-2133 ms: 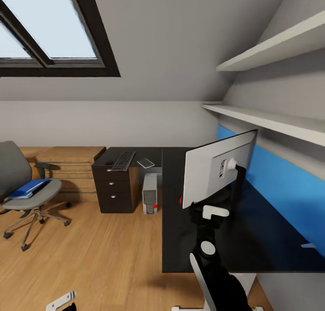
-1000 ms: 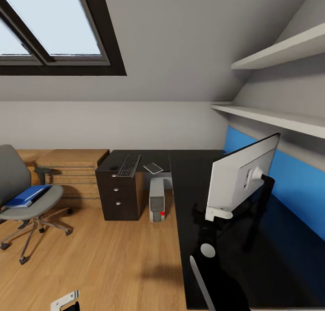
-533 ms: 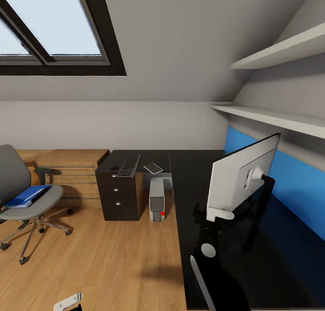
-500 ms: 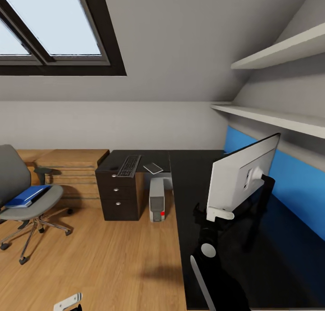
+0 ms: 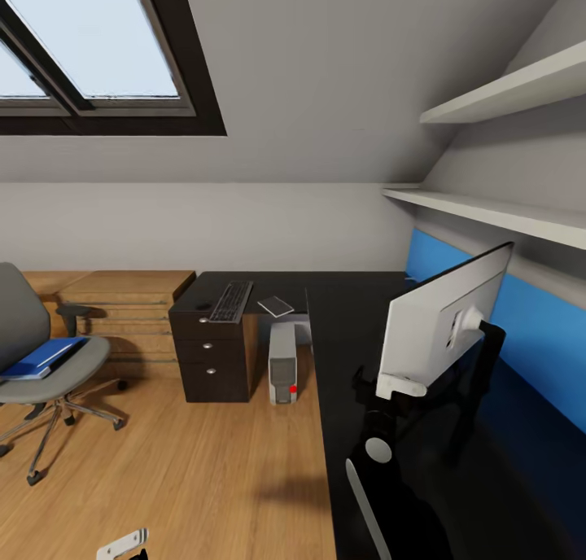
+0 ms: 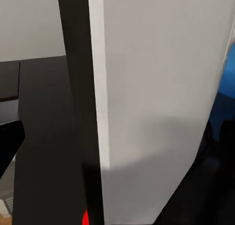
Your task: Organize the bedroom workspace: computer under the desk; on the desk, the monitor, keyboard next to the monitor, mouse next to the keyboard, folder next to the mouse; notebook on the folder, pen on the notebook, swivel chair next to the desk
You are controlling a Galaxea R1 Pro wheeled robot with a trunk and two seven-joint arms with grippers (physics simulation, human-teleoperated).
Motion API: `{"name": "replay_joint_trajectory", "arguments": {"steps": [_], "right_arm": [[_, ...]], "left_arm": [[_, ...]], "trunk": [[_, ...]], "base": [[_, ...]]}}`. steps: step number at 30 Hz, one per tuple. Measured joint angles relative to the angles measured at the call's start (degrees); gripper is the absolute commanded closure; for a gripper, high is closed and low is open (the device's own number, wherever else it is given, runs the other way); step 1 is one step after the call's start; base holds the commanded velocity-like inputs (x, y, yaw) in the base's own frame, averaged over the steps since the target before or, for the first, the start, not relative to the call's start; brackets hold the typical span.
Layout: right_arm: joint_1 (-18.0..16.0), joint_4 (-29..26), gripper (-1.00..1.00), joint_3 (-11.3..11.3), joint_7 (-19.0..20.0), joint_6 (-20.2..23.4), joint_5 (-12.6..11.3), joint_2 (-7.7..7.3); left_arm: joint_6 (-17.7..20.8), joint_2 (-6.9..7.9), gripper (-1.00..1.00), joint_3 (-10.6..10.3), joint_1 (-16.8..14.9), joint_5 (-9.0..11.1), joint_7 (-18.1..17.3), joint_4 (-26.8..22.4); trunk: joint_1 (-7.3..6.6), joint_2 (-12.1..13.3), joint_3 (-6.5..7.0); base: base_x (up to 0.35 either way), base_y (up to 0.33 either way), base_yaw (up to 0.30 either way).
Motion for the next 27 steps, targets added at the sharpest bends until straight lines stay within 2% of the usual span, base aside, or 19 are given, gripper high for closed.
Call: {"name": "replay_joint_trajectory", "arguments": {"steps": [13, 19, 21, 22, 27], "right_arm": [[0.0, 0.0, -1.0, -0.96, -0.02, 0.0, 0.0, 0.0], [0.0, 0.0, -1.0, -3.58, 0.0, -0.01, -0.04, 0.0], [0.0, 0.02, -1.0, -4.96, -0.02, 0.0, -0.06, 0.0], [-0.01, 0.08, -1.0, -6.98, 0.02, 0.04, -0.1, -0.01], [-0.01, 0.09, -1.0, -7.63, -0.03, 0.08, -0.1, 0.0]], "left_arm": [[-0.01, 0.0, -1.0, 0.0, 0.0, 0.0, 0.0, 0.01], [-0.01, 0.0, -1.0, 0.0, 0.0, 0.0, 0.0, 0.01], [-0.01, 0.0, -1.0, 0.0, 0.0, 0.0, 0.0, 0.01], [-0.01, -0.23, -1.0, 0.0, 0.0, 0.0, 0.0, 0.04], [-0.01, -0.6, -1.0, -0.05, 0.0, 0.0, 0.0, 0.02]], "trunk": [[0.01, 0.01, 0.0], [0.01, 0.01, 0.0], [0.01, 0.01, 0.0], [0.01, 0.01, 0.0], [0.01, 0.01, 0.0]], "base": [[0.029, 0.0, 0.0], [0.001, 0.0, 0.0], [0.0, 0.0, 0.0], [0.0, 0.0, 0.0], [0.0, 0.0, 0.0]]}}
